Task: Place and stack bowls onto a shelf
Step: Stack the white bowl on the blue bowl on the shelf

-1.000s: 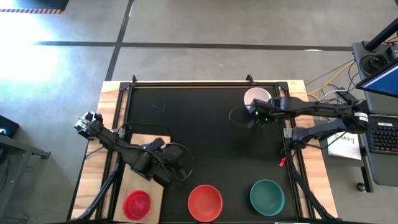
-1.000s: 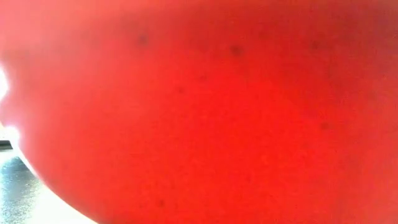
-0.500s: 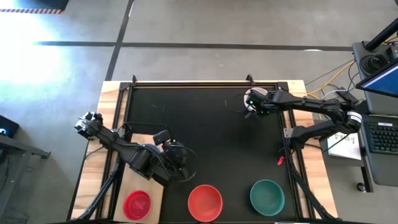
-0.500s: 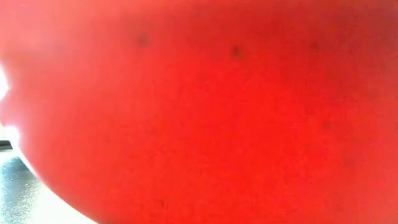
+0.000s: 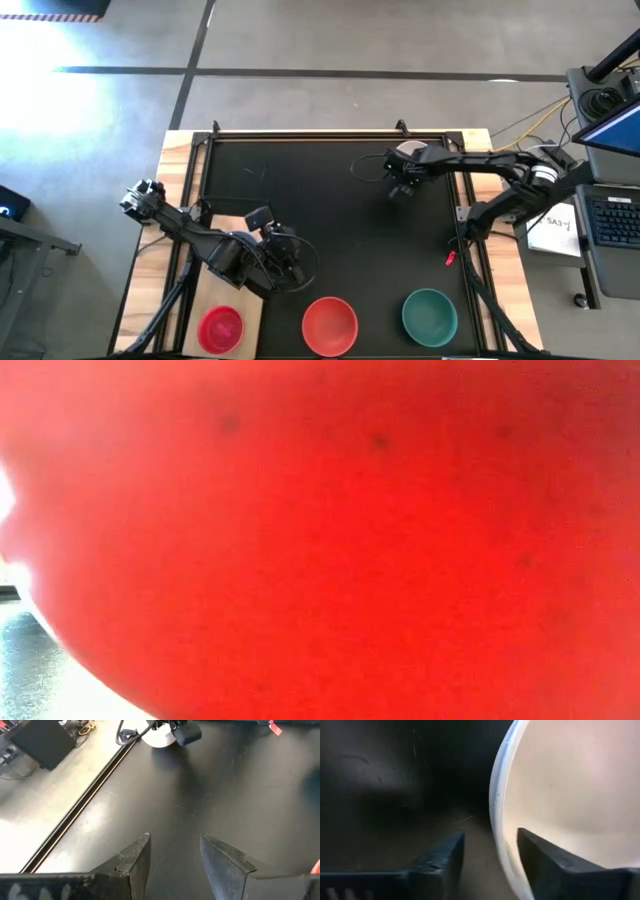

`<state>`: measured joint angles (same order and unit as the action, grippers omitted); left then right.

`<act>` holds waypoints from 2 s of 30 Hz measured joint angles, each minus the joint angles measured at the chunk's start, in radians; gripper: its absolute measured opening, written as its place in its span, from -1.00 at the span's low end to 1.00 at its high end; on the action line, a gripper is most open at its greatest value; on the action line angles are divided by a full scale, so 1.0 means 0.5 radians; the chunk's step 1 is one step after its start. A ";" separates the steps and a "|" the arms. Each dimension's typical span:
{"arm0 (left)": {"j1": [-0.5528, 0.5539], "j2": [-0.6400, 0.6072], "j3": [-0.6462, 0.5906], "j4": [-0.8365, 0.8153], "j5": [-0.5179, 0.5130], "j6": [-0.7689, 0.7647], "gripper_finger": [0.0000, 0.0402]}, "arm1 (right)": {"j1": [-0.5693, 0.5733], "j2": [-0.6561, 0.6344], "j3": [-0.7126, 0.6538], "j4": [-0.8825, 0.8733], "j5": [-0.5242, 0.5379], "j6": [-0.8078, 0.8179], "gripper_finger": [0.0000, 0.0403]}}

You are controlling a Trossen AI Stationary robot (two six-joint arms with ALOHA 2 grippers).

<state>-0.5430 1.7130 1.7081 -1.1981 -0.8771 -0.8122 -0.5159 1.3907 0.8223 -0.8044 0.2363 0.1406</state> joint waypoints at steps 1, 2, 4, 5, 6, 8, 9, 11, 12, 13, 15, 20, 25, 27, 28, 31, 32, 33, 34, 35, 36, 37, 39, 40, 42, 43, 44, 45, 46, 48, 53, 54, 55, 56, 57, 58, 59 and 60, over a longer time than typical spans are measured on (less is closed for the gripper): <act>0.000 0.000 0.000 0.000 -0.007 -0.010 -0.23 | 0.000 0.011 0.000 0.000 0.001 -0.016 -0.22; 0.000 0.000 0.000 0.002 -0.012 -0.017 -0.23 | 0.000 0.019 0.000 -0.001 0.001 -0.042 -0.32; 0.000 0.000 -0.001 0.003 -0.027 -0.020 -0.23 | 0.000 0.033 0.000 -0.001 -0.001 -0.065 -0.53; -0.001 0.000 -0.002 0.006 -0.052 -0.023 -0.23 | 0.000 0.037 0.000 -0.001 -0.002 -0.075 -0.65; -0.001 0.000 -0.003 0.012 -0.075 -0.023 -0.23 | 0.000 0.039 0.000 -0.001 -0.002 -0.077 -0.77; 0.000 0.000 -0.004 0.038 -0.113 -0.024 -0.23 | 0.000 0.034 0.000 -0.001 -0.005 -0.085 -0.90; 0.000 0.000 -0.004 0.046 -0.119 -0.023 -0.23 | 0.002 0.023 0.000 -0.009 -0.018 -0.085 -0.92; 0.001 0.000 -0.004 0.072 -0.119 -0.019 -0.23 | 0.005 -0.009 0.000 -0.033 -0.057 -0.077 -0.95; 0.002 0.000 -0.004 0.083 -0.119 -0.018 -0.23 | 0.009 -0.035 0.000 -0.050 -0.109 -0.075 -0.95; 0.002 0.000 -0.005 0.090 -0.119 -0.018 -0.23 | 0.022 -0.065 0.000 -0.062 -0.166 -0.076 -0.95; 0.002 0.005 -0.005 0.092 -0.118 0.000 -0.23 | 0.059 -0.146 0.000 -0.090 -0.344 -0.120 -0.96; 0.002 0.070 -0.005 0.106 -0.118 0.167 -0.23 | 0.184 -0.426 0.000 -0.100 -0.949 -0.194 -0.96; 0.006 0.182 -0.006 0.241 -0.097 0.424 -0.23 | 0.322 -0.713 0.000 -0.098 -1.673 -0.291 -0.96; 0.011 0.224 -0.006 0.341 -0.025 0.590 -0.23 | 0.392 -0.800 0.000 -0.081 -2.010 -0.322 -0.96; 0.013 0.249 -0.006 0.416 0.008 0.679 -0.23 | 0.429 -0.834 0.000 -0.064 -2.170 -0.323 -0.96; 0.013 0.325 -0.006 0.682 0.077 0.957 -0.23 | 0.566 -0.910 0.000 0.021 -2.484 -0.321 -0.96; 0.013 0.349 -0.006 0.785 0.092 1.040 -0.23 | 0.622 -0.928 0.000 0.059 -2.521 -0.326 -0.96; 0.013 0.368 -0.006 0.875 0.121 1.120 -0.23 | 0.682 -0.938 0.000 0.097 -2.526 -0.329 -0.96; 0.013 0.387 -0.006 0.951 0.160 1.191 -0.23 | 0.743 -0.942 0.000 0.131 -2.528 -0.330 -0.96; 0.013 0.401 -0.006 0.996 0.183 1.224 -0.23 | 0.806 -0.943 -0.001 0.162 -2.529 -0.330 -0.96; 0.017 0.407 -0.006 0.985 0.179 1.224 -0.23 | 0.871 -0.942 -0.001 0.192 -2.528 -0.332 -0.96; 0.020 0.409 -0.007 0.965 0.181 1.208 -0.23 | 0.941 -0.935 -0.002 0.221 -2.527 -0.339 -0.96; 0.027 0.409 -0.008 0.986 0.173 1.187 -0.23 | 1.087 -0.913 -0.007 0.293 -2.528 -0.365 -0.96; 0.028 0.408 -0.008 1.001 0.166 1.196 -0.23 | 1.159 -0.898 -0.011 0.319 -2.528 -0.384 -0.96; 0.037 0.407 -0.008 1.041 0.168 1.258 -0.23 | 1.295 -0.854 -0.011 0.386 -2.528 -0.457 -0.96; 0.044 0.407 -0.008 1.067 0.182 1.314 -0.23 | 1.356 -0.835 -0.011 0.423 -2.526 -0.497 -0.96; 0.055 0.407 -0.008 1.109 0.222 1.380 -0.23 | 1.408 -0.813 -0.011 0.456 -2.521 -0.539 -0.96; 0.067 0.407 -0.008 1.169 0.275 1.450 -0.23 | 1.452 -0.791 -0.011 0.491 -2.516 -0.576 -0.96; 0.084 0.407 -0.009 1.224 0.343 1.520 -0.23 | 1.490 -0.771 -0.011 0.525 -2.514 -0.609 -0.96; 0.128 0.407 -0.039 1.381 0.483 1.651 -0.23 | 1.544 -0.732 -0.011 0.584 -2.513 -0.695 -0.96; 0.238 0.414 -0.099 1.684 0.964 1.931 -0.23 | 1.574 -0.647 0.000 0.599 -2.511 -0.911 -0.96; 0.254 0.421 -0.100 1.750 1.061 1.984 -0.23 | 1.574 -0.636 0.005 0.605 -2.511 -0.947 -0.96; 0.267 0.432 -0.100 1.795 1.152 2.038 -0.23 | 1.574 -0.626 0.006 0.609 -2.511 -0.973 -0.96; 0.279 0.447 -0.100 1.833 1.229 2.090 -0.23 | 1.574 -0.613 0.006 0.614 -2.513 -1.003 -0.96; 0.288 0.461 -0.100 1.864 1.297 2.143 -0.23 | 1.574 -0.602 0.007 0.618 -2.512 -1.030 -0.96; 0.297 0.476 -0.102 1.886 1.356 2.188 -0.23 | 1.574 -0.593 0.007 0.618 -2.511 -1.054 -0.96; 0.305 0.490 -0.102 1.926 1.408 2.231 -0.23 | 1.574 -0.583 0.007 0.618 -2.512 -1.065 -0.96; 0.309 0.495 -0.102 1.962 1.455 2.265 -0.23 | 1.574 -0.575 0.007 0.619 -2.512 -1.067 -0.96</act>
<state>-0.3888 1.9607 1.6569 -0.2171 -0.1494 0.3202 0.2710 1.1031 0.8257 -0.4950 -1.0195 -0.3931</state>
